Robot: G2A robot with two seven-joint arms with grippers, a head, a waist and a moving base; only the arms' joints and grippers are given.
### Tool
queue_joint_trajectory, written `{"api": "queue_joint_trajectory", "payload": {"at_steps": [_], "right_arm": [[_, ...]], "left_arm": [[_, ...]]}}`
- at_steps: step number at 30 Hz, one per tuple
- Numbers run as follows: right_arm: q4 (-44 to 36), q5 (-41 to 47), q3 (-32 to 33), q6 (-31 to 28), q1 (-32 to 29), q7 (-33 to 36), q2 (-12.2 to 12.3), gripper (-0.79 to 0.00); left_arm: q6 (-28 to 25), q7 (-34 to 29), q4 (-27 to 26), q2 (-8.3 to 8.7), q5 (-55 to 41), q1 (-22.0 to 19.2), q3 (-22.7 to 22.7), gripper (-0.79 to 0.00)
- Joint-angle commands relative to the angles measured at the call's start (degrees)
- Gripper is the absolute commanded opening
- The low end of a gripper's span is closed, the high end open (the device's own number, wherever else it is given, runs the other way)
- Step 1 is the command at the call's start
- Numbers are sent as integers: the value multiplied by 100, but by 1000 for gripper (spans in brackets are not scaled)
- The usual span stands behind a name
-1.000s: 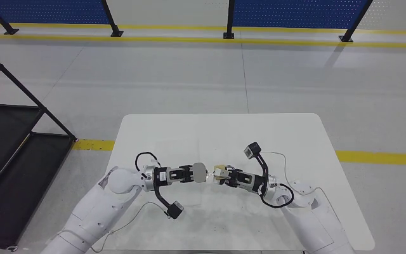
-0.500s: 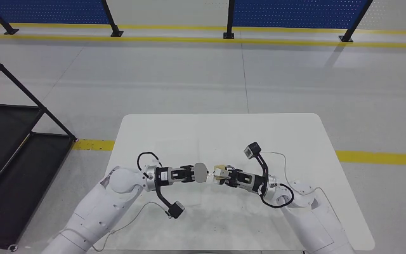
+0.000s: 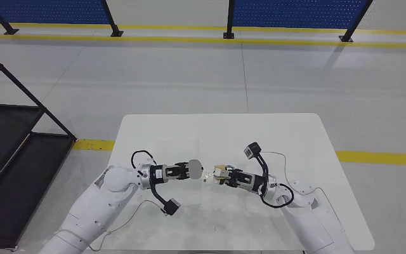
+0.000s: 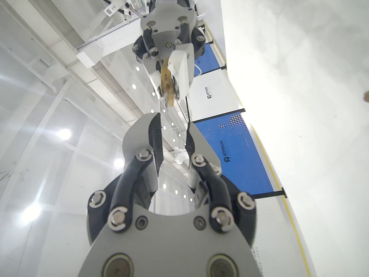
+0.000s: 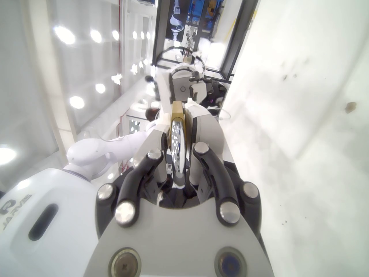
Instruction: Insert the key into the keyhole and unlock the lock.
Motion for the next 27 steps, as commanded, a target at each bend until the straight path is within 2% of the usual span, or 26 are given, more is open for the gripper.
{"api": "queue_joint_trajectory", "payload": {"at_steps": [1, 2, 7, 19, 22, 27], "right_arm": [[0, 0, 0, 0, 0, 0, 0, -785], [0, 0, 0, 0, 0, 0, 0, -785], [0, 0, 0, 0, 0, 0, 0, -785], [0, 0, 0, 0, 0, 0, 0, -785], [0, 0, 0, 0, 0, 0, 0, -785], [0, 0, 0, 0, 0, 0, 0, -785]], "left_arm": [[-281, 77, 3, 29, -59, 30, -92, -123], [-586, 214, 11, 41, -298, 48, -118, 0], [-1699, 1121, 224, 49, -1467, -80, -100, 0], [-1699, 1121, 224, 49, -1467, -80, -100, 0], [-2428, 822, 196, 63, -1549, -133, -123, 0], [-4329, 474, 106, 105, -2162, -318, -234, 0]]}}
